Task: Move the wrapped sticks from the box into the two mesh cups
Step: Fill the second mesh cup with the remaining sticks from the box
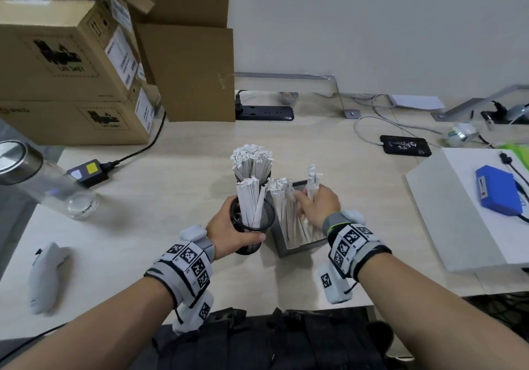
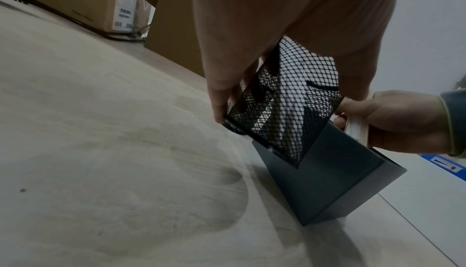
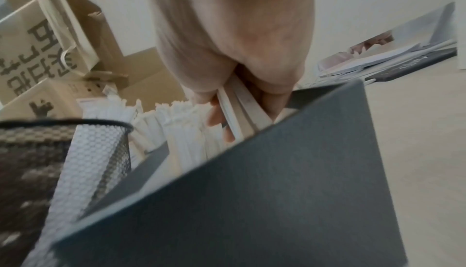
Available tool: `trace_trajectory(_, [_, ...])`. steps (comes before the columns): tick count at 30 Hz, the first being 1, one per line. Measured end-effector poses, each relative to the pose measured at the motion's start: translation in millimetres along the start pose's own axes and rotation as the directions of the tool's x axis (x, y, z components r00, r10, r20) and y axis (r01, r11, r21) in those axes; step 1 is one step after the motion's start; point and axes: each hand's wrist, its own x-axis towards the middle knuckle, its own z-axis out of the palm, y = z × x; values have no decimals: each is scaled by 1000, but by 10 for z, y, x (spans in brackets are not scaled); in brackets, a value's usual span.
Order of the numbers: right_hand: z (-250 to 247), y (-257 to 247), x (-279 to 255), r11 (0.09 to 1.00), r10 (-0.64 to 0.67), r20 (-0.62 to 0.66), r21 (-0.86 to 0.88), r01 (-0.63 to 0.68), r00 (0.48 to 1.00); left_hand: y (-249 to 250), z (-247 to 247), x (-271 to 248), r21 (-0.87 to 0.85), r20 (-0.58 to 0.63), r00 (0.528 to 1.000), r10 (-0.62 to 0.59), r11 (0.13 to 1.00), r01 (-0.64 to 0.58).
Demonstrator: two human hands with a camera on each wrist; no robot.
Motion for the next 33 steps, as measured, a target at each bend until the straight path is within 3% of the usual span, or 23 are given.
trace_trajectory(4, [-242,-145,-34,962,-32,-136,263,67,990,40,5,19,15,18,1000,21,1000,-21])
trace_trajectory(8, [-439,-572,-202,733,-69,-205,654,189,976,87,5,20,30,26,999,36,999,-36])
trace_trajectory(11, [-455,-852,-365,606,-131,-193,761,233,972,124,23,4,16,36,998,55,998,-56])
trace_trajectory(14, [-328,-956,-507,663,-170,-166,710,238,971,190,35,-9,-6,24,996,88,996,-88])
trace_trajectory(19, [-60,-827,-596,830,-151,39,548,105,988,328,6,-55,-56,18,990,143,988,-141])
trace_trajectory(25, [-111,-849,-565,753,-272,-130,587,296,953,333,-69,-108,-50,21,986,163,985,-162])
trace_trajectory(28, [-68,-846,-581,851,-478,-14,240,467,878,329,-66,-119,-27,35,987,157,987,-156])
trace_trajectory(30, [15,-791,-602,812,-584,83,89,577,808,315,-64,-125,20,41,988,149,988,-150])
trace_trajectory(31, [40,-760,-602,801,-597,70,109,589,799,294,-68,-132,28,41,989,145,989,-146])
trace_trajectory(33, [24,-706,-543,827,-517,-54,227,514,854,244,-91,-140,11,32,991,132,991,-133])
